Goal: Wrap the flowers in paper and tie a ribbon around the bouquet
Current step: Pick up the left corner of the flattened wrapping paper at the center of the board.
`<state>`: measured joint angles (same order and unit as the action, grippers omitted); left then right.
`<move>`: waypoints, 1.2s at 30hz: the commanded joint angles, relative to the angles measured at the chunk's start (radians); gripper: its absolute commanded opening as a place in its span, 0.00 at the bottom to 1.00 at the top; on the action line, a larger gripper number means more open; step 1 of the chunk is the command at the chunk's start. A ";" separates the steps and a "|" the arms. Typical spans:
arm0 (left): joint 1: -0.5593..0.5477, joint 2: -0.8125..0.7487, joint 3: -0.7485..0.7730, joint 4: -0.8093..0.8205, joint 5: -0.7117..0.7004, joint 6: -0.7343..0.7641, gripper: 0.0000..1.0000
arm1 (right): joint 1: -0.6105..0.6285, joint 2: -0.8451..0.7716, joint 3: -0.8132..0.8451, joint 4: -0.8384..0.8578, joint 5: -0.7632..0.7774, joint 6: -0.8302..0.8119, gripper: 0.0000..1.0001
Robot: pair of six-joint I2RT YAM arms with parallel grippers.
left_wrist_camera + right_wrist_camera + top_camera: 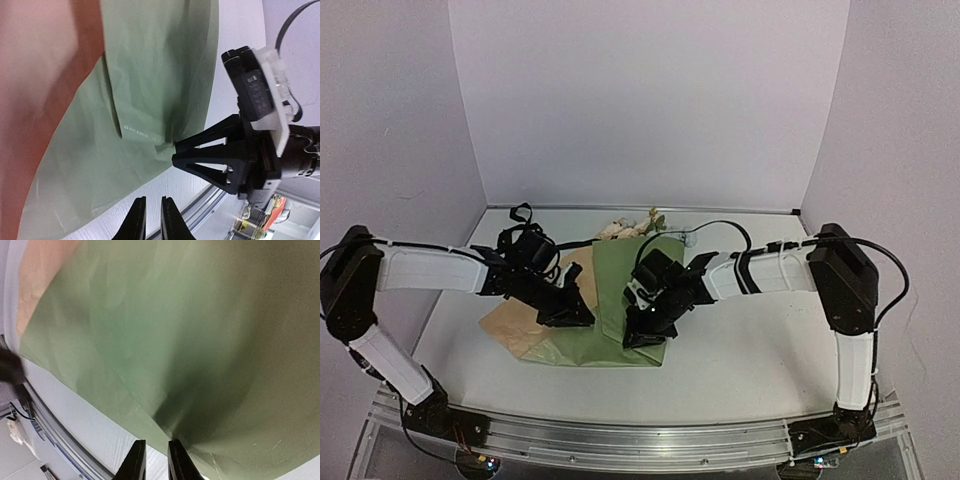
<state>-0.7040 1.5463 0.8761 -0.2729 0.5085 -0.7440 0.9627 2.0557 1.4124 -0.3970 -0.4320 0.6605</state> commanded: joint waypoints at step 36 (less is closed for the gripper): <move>-0.011 -0.441 -0.564 0.203 -0.537 -0.608 0.42 | 0.047 0.124 0.160 -0.136 0.083 -0.014 0.16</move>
<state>-0.7143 1.0694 0.2985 -0.1457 0.0660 -1.3616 1.0077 2.1587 1.5415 -0.5179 -0.3526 0.6370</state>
